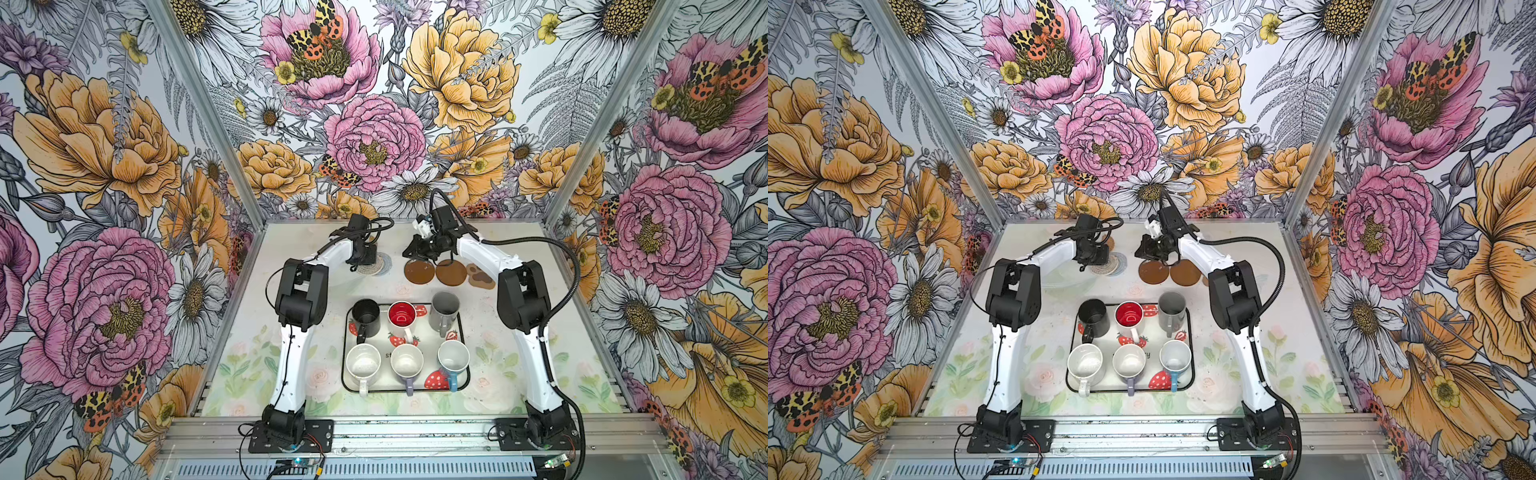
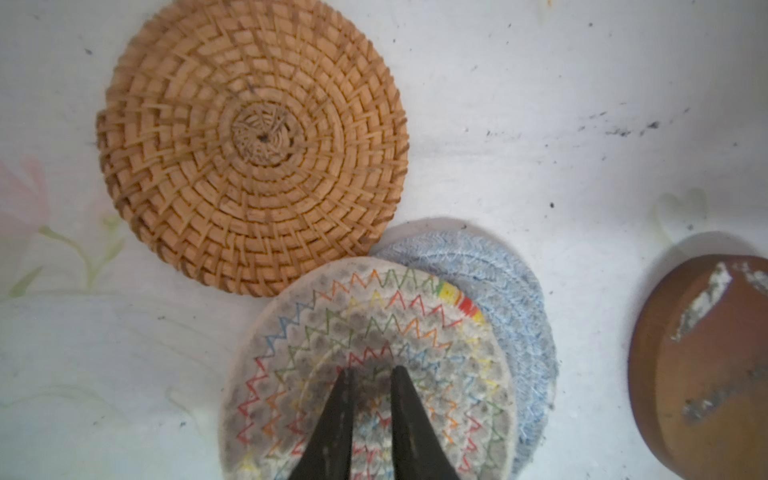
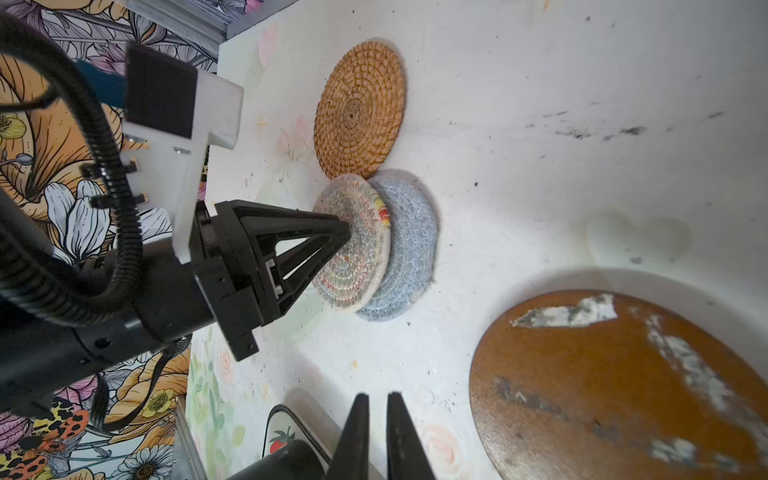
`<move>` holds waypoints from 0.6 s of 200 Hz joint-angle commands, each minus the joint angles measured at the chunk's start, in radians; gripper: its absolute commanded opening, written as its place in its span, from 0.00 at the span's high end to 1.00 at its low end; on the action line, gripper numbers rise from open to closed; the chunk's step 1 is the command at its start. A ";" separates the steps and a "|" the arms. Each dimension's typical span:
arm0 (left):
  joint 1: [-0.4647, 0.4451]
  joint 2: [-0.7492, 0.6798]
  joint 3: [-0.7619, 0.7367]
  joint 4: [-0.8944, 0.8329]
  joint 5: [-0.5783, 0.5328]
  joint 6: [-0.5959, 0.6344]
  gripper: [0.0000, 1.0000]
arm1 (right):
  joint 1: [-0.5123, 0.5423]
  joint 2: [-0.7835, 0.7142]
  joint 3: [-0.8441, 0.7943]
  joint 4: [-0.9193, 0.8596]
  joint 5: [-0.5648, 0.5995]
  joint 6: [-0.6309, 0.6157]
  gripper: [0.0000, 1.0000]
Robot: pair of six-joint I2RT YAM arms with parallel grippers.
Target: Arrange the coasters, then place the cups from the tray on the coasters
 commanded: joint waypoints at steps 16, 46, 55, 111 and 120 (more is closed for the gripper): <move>-0.032 -0.010 -0.084 -0.087 0.040 0.023 0.82 | 0.018 0.058 0.077 -0.021 -0.019 0.013 0.89; -0.061 -0.025 -0.096 -0.083 0.068 0.024 0.84 | 0.028 0.095 0.102 -0.036 -0.018 0.013 0.91; -0.070 -0.030 -0.099 -0.083 0.078 0.024 0.84 | 0.031 0.105 0.111 -0.041 -0.016 0.012 0.93; -0.090 -0.067 -0.126 -0.062 0.111 0.014 0.84 | 0.043 0.157 0.154 -0.071 0.000 0.006 0.98; -0.091 -0.073 -0.130 -0.057 0.116 0.012 0.84 | 0.045 0.165 0.160 -0.074 0.007 0.005 0.99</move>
